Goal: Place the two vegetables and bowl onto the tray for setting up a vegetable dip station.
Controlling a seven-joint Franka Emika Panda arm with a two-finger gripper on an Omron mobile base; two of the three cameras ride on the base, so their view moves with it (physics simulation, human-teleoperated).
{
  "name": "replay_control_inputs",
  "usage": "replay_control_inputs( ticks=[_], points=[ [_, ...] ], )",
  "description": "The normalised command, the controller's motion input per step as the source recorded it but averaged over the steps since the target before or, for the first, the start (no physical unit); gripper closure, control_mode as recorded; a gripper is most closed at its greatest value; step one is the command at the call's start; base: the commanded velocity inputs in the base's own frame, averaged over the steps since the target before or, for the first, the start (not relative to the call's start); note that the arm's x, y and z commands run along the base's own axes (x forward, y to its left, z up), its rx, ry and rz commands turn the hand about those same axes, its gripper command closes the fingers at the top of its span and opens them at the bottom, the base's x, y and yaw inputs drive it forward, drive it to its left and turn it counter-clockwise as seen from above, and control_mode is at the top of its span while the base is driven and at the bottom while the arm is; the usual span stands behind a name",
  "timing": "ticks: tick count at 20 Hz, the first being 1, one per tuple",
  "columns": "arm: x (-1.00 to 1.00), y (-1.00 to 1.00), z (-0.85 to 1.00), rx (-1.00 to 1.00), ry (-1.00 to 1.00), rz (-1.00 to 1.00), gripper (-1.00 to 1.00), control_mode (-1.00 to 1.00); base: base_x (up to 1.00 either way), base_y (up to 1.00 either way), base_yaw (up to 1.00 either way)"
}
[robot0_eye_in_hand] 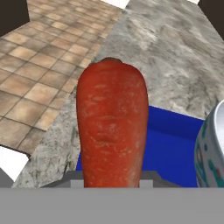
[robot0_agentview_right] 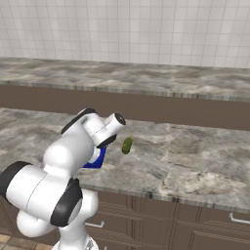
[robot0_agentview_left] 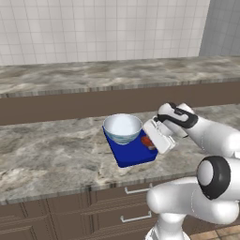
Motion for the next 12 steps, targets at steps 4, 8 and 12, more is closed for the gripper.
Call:
replay_control_inputs(
  ticks=[4,8,12],
  points=[
    [0.12,0.07,-0.12,0.04,0.00,0.00,1.00,-1.00,0.00,0.00,0.00],
    [0.17,0.07,-0.07,0.01,0.00,0.00,1.00,-1.00,0.00,0.00,0.00],
    [0.15,0.09,0.00,0.00,0.00,0.00,1.00,-1.00,0.00,0.00,0.00]
  ],
)
